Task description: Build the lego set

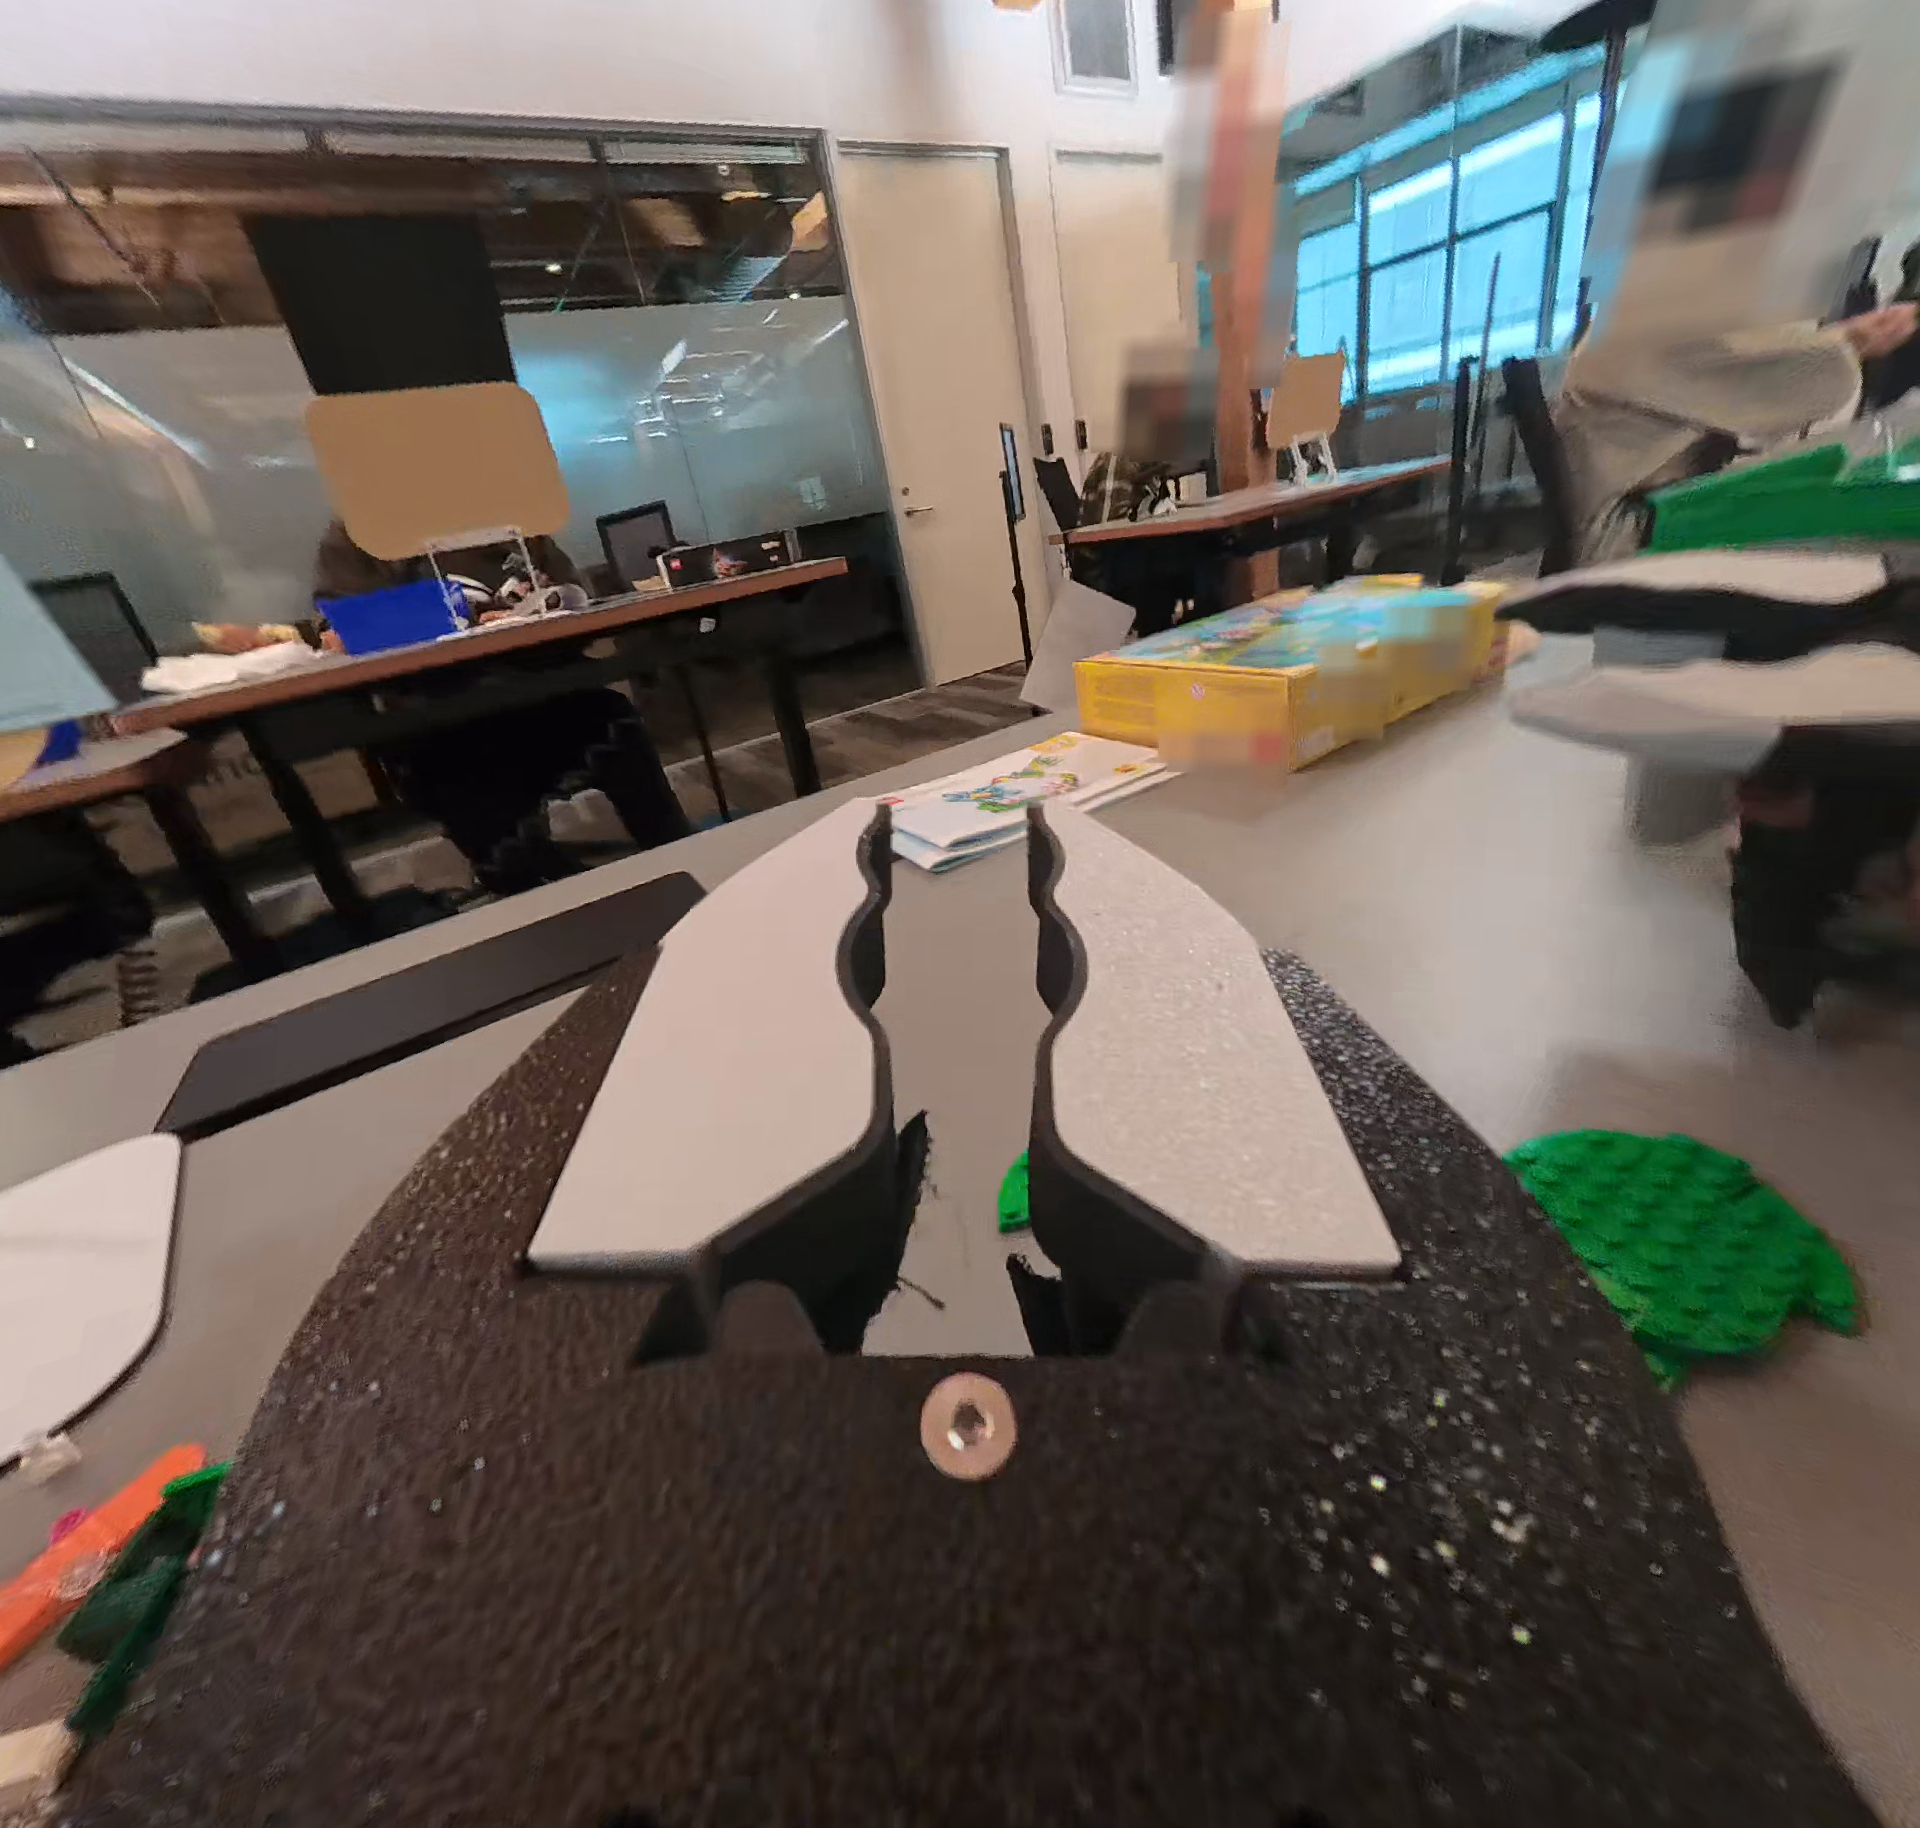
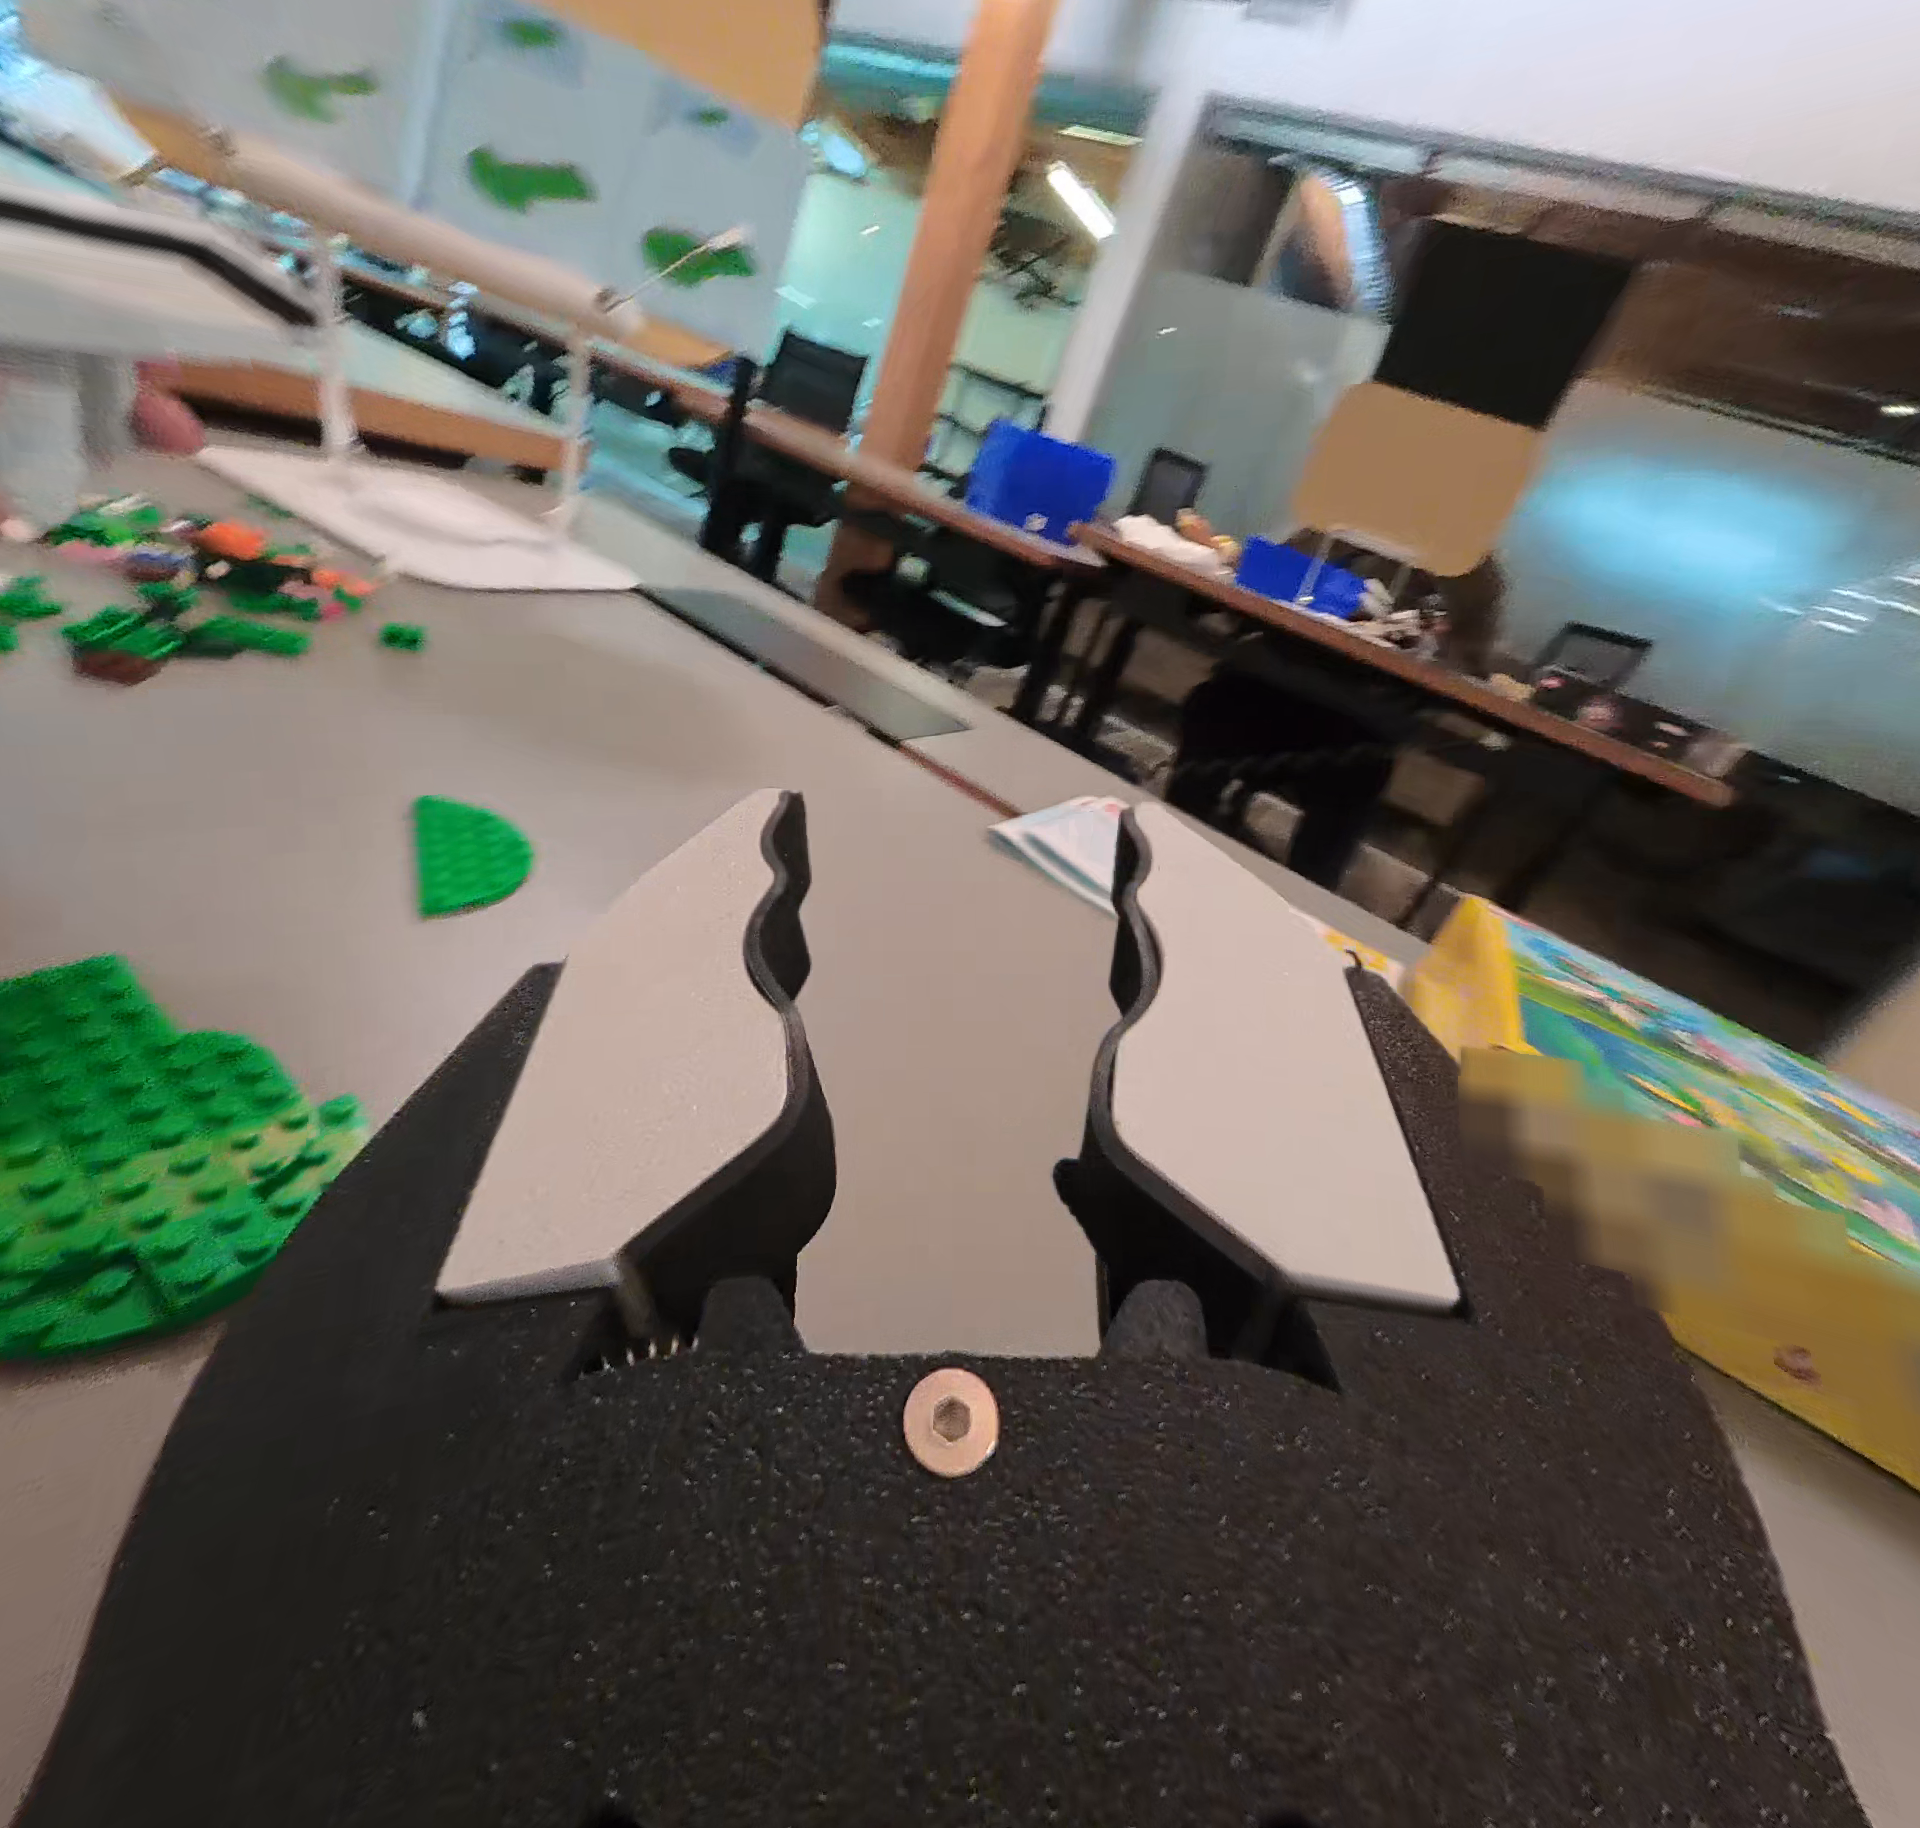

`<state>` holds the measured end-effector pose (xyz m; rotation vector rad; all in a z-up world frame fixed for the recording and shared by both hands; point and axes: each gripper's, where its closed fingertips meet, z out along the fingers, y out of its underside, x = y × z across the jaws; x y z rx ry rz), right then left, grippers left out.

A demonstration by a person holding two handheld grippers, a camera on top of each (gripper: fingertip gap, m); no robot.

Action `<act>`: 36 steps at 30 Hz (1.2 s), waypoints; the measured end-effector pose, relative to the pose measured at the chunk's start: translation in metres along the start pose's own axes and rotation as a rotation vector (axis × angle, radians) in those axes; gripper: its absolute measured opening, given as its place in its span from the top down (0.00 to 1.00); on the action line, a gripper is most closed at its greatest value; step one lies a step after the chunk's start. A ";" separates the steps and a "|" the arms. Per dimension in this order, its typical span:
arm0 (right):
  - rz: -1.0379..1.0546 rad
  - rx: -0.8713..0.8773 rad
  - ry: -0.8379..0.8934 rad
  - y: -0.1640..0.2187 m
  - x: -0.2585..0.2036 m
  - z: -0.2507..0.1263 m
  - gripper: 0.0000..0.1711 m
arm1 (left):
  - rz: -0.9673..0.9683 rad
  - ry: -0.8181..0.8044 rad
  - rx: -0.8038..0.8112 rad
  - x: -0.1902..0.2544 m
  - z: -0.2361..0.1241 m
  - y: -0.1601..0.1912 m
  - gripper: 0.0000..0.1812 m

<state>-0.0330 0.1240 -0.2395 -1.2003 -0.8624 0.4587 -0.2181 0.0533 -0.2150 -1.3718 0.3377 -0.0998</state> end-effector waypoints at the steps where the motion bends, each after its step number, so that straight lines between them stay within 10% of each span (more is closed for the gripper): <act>1: 0.012 0.011 0.034 -0.001 0.007 -0.002 0.67 | 0.030 0.010 -0.004 0.008 0.002 0.002 0.87; 11: 0.076 -0.012 0.173 0.006 0.033 -0.009 0.68 | -0.055 0.010 0.129 0.033 -0.003 -0.010 0.82; 17: 0.550 0.211 0.352 0.000 0.053 -0.002 0.70 | -0.109 -0.009 0.112 0.026 0.001 -0.001 0.80; 36: 0.260 0.077 0.106 -0.005 -0.001 0.030 0.88 | -0.056 -0.004 0.099 0.027 0.001 0.001 0.85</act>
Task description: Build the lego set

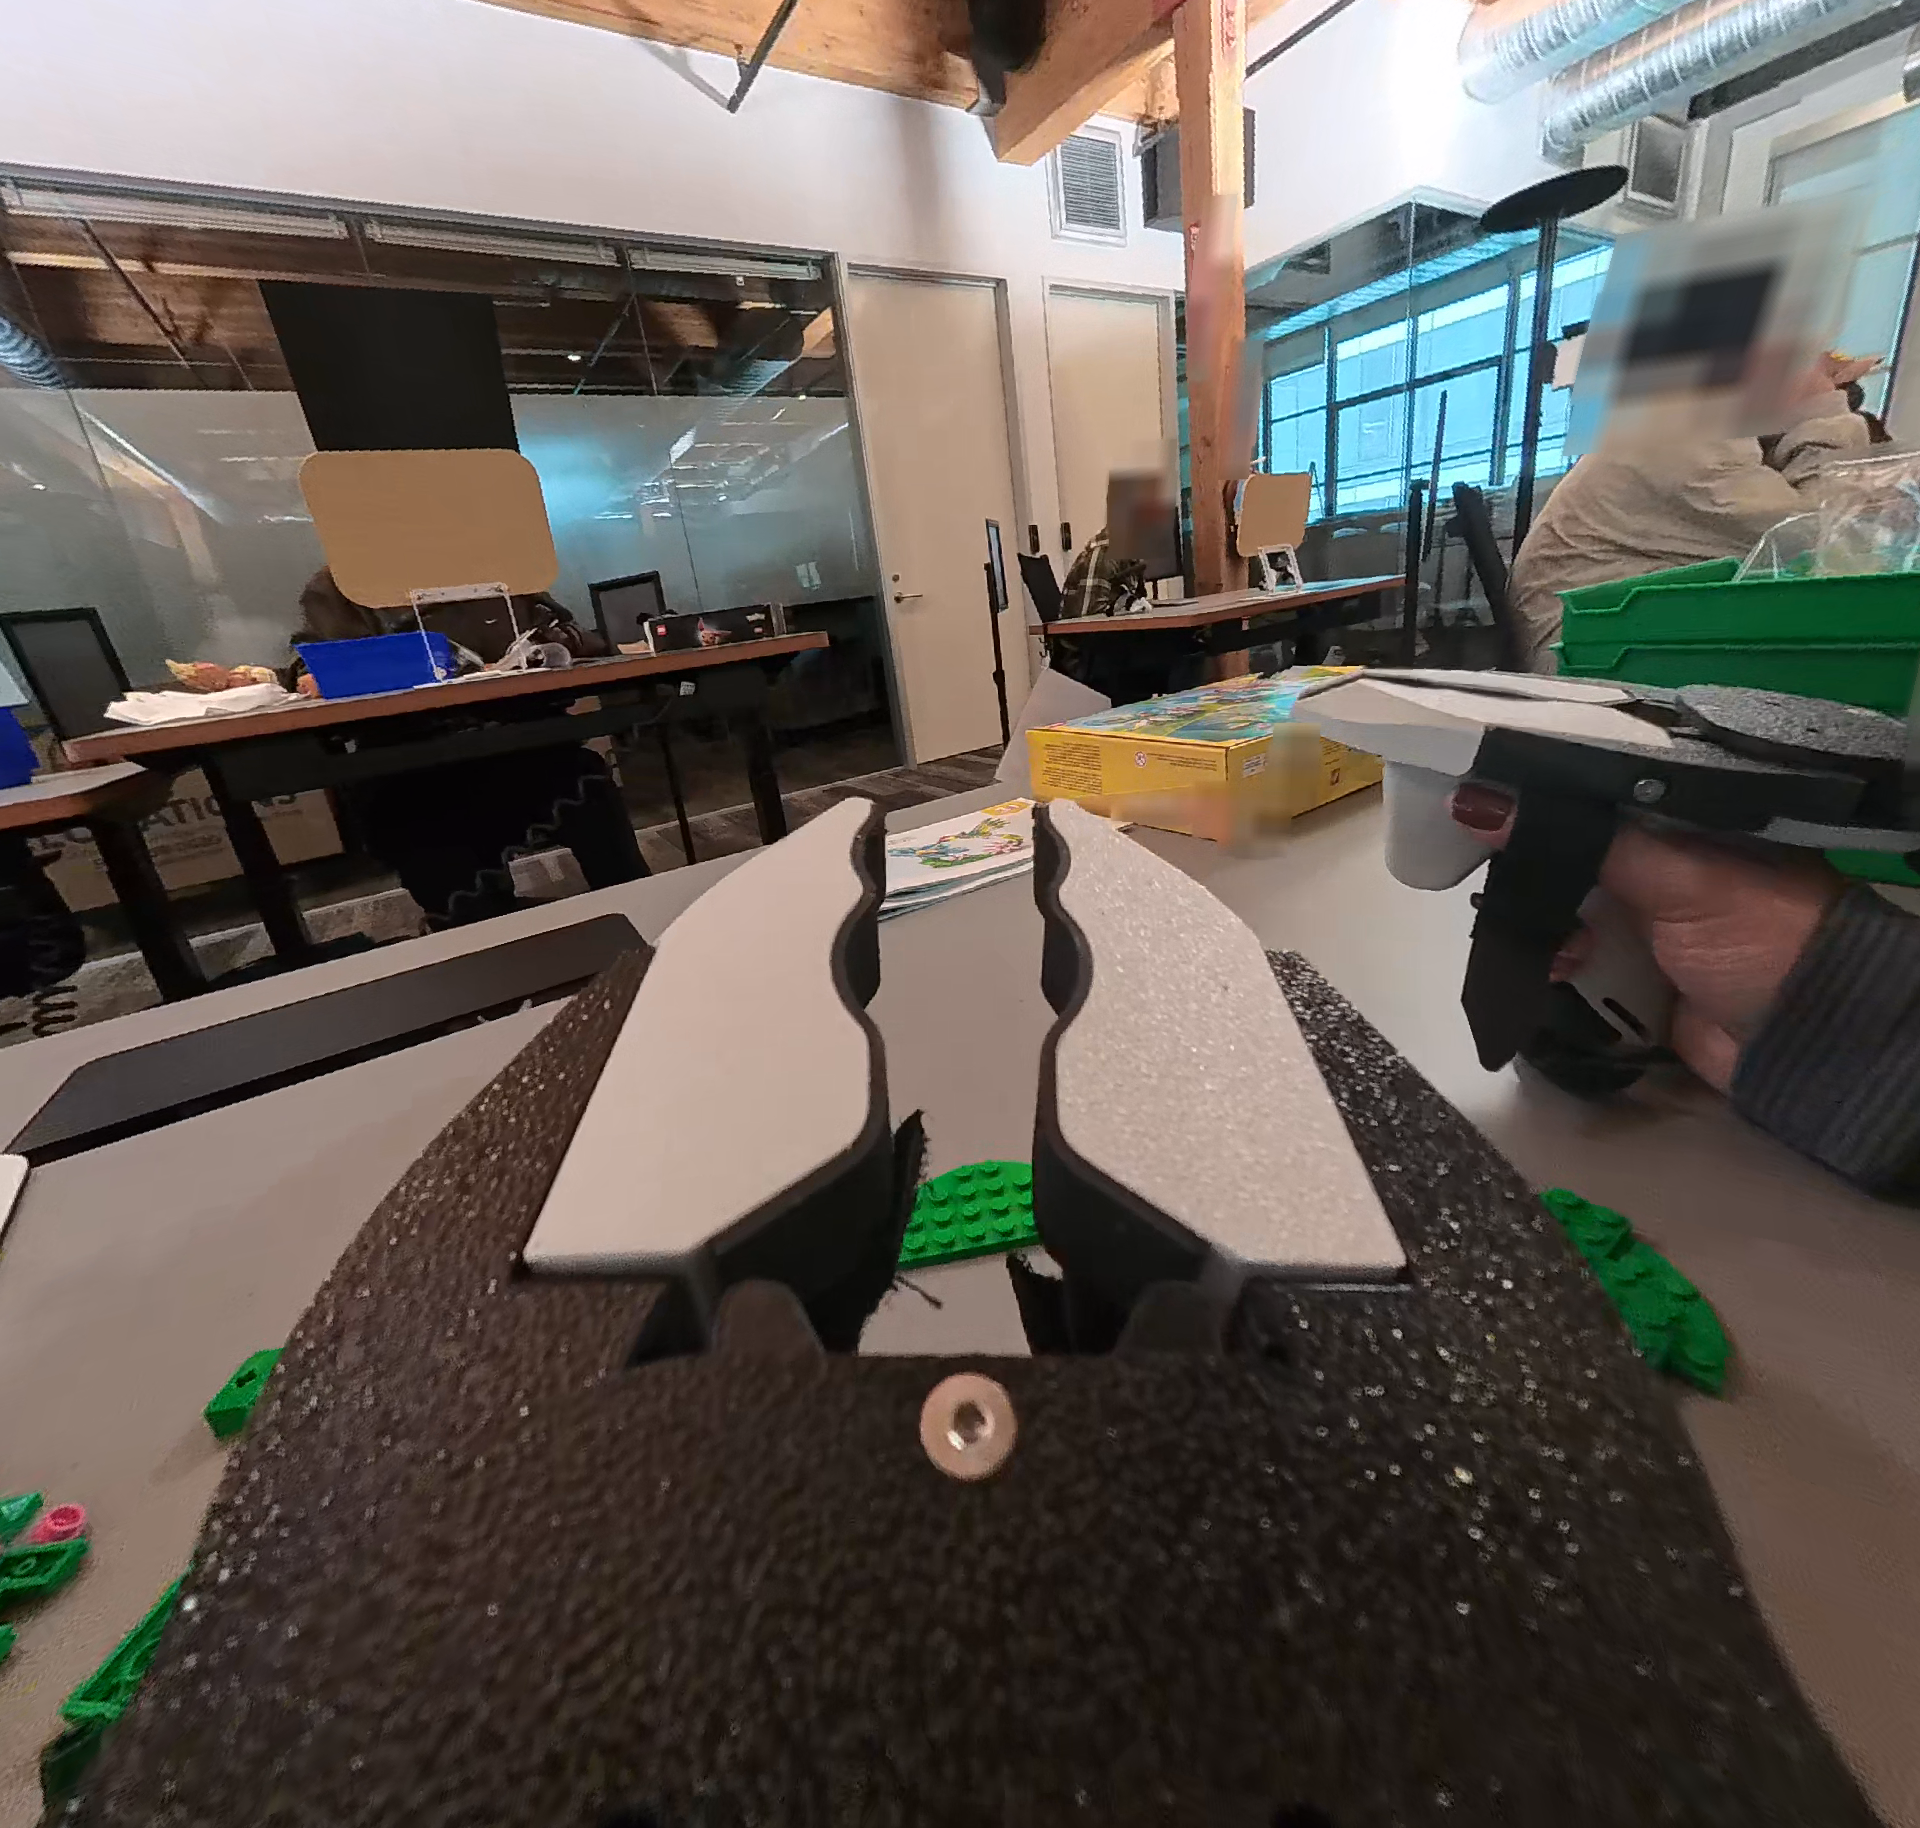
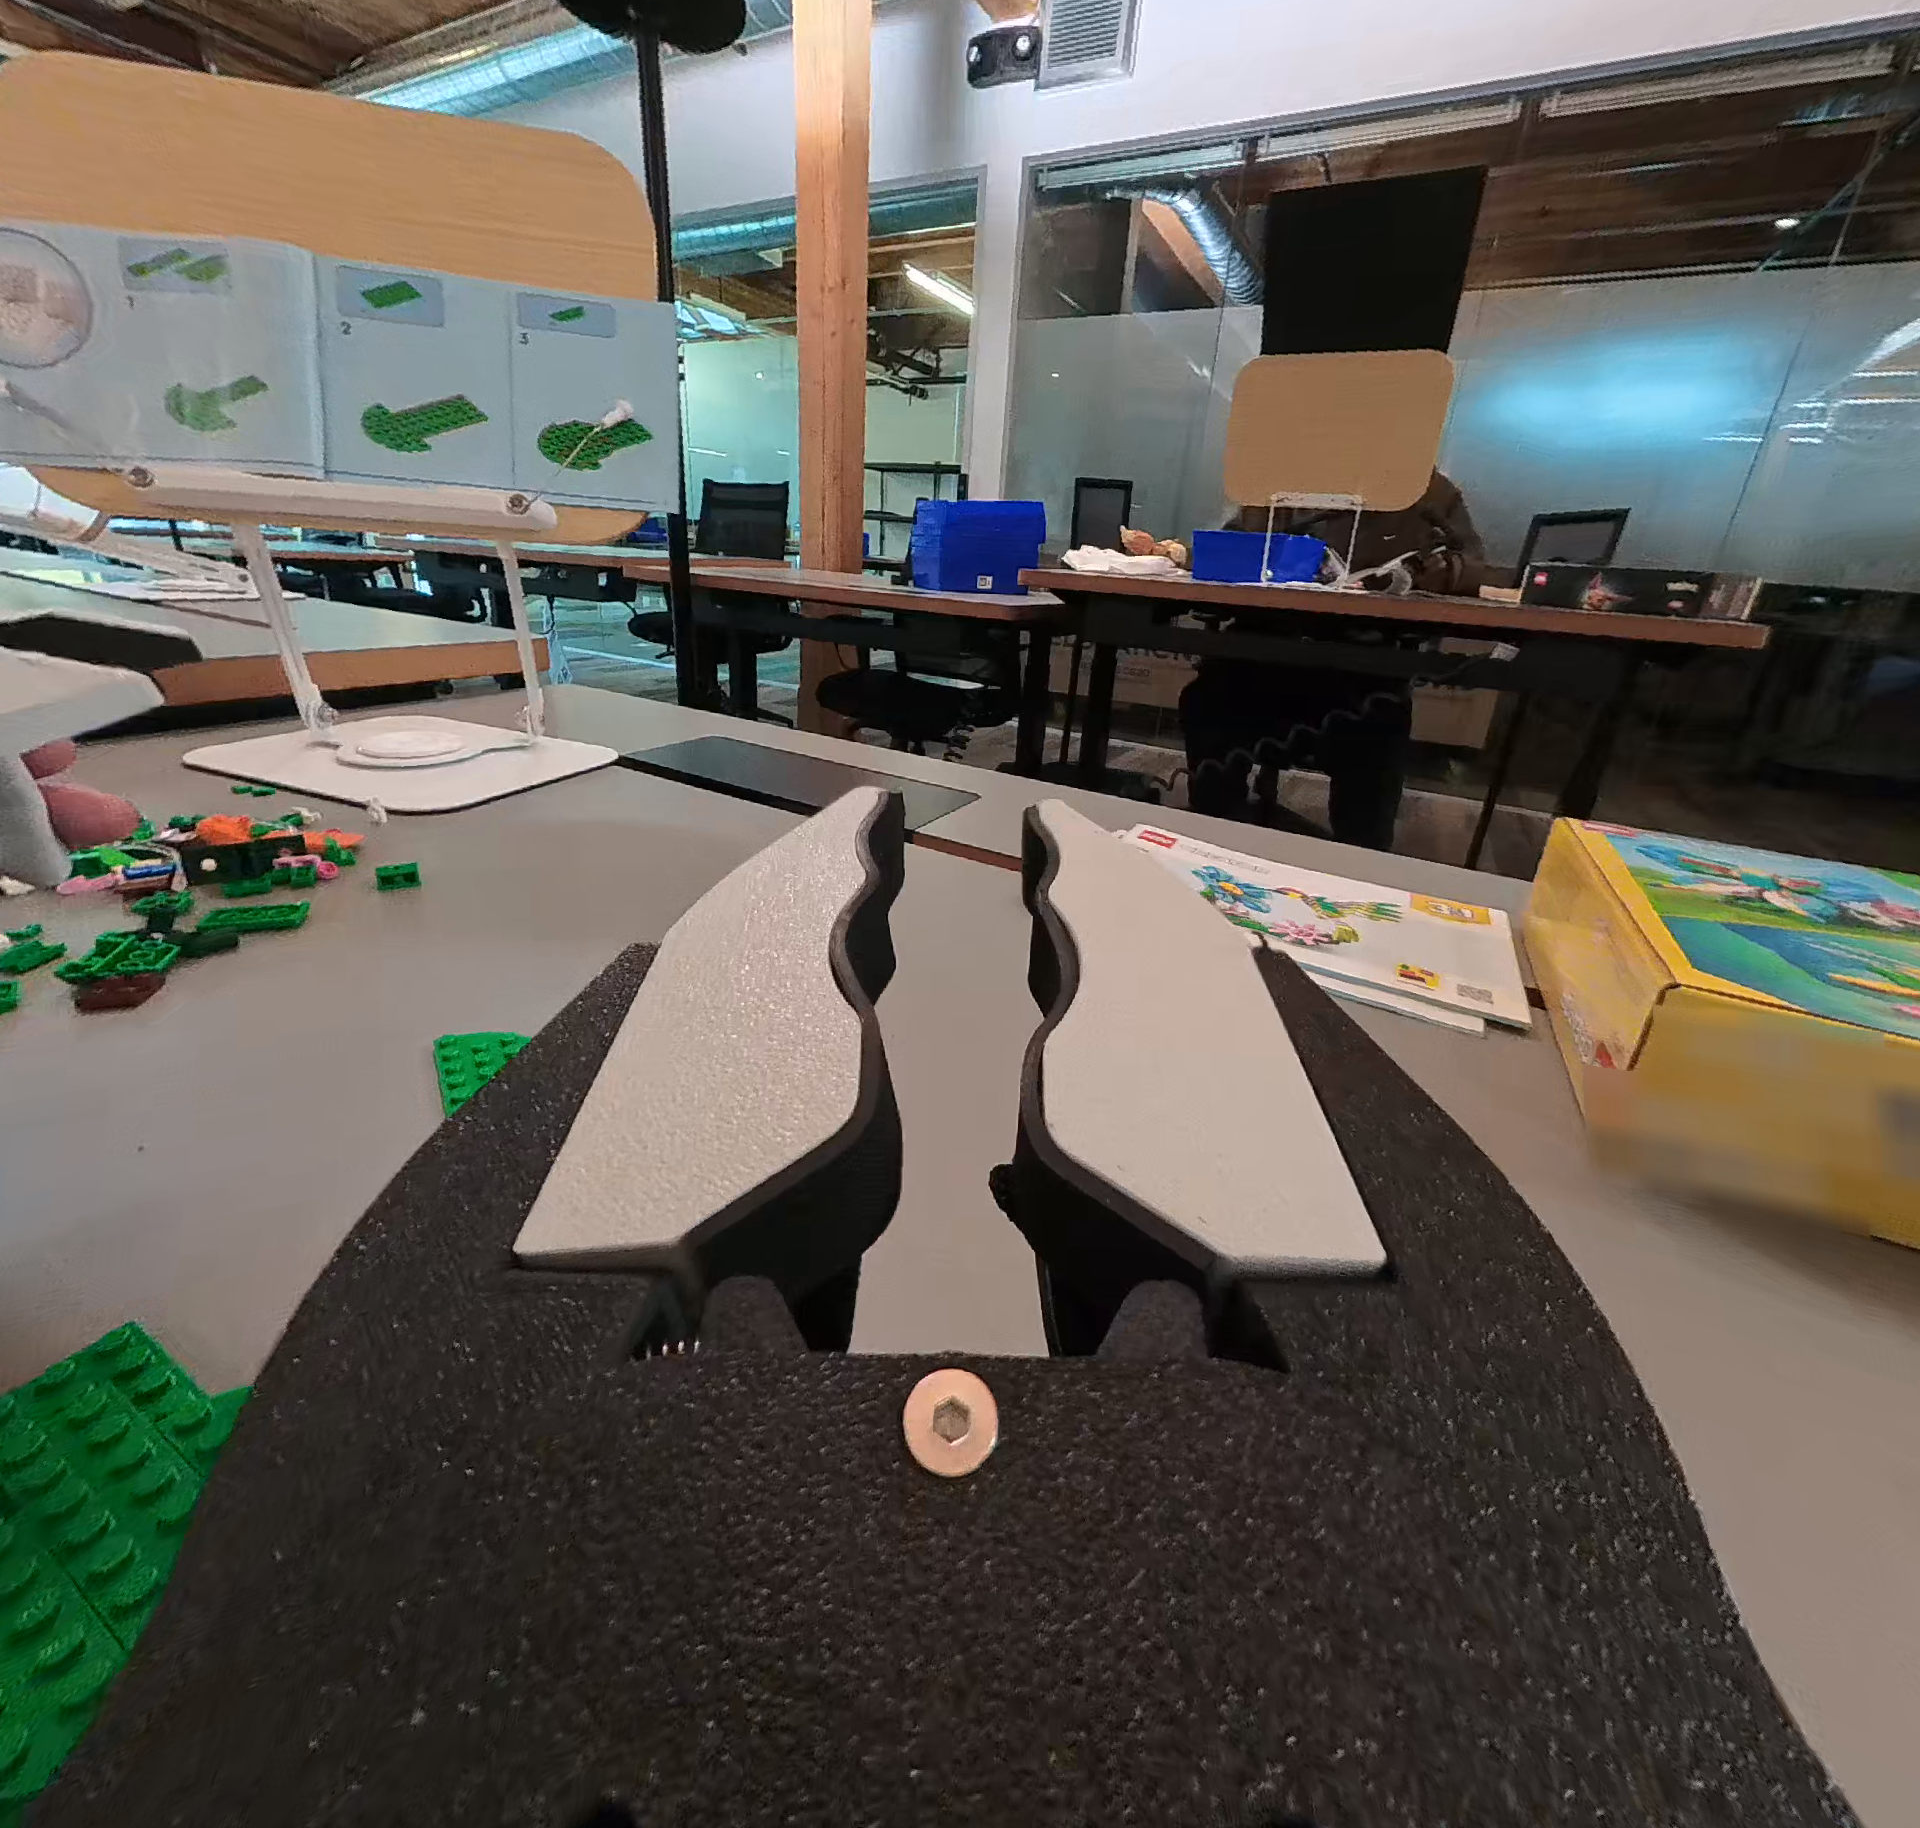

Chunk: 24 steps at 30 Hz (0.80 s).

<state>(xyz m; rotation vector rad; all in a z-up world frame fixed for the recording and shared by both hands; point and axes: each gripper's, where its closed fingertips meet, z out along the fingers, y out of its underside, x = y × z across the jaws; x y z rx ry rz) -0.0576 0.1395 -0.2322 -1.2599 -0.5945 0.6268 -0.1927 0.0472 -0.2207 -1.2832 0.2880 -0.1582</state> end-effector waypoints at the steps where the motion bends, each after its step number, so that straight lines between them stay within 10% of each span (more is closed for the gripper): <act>1: -0.008 -0.004 -0.003 0.000 -0.001 0.000 0.88 | 0.002 -0.001 0.002 -0.001 0.000 -0.001 0.85; 7: -0.062 -0.015 -0.008 0.002 -0.007 0.001 0.89 | 0.181 -0.220 0.012 -0.068 0.007 -0.034 0.86; 17: -0.081 -0.030 -0.035 0.004 -0.013 0.005 0.90 | 0.530 -0.658 -0.372 -0.317 0.094 -0.004 0.77; 24: -0.084 -0.035 -0.038 0.005 -0.014 0.005 0.90 | 0.696 -0.728 -0.501 -0.354 0.125 0.025 0.70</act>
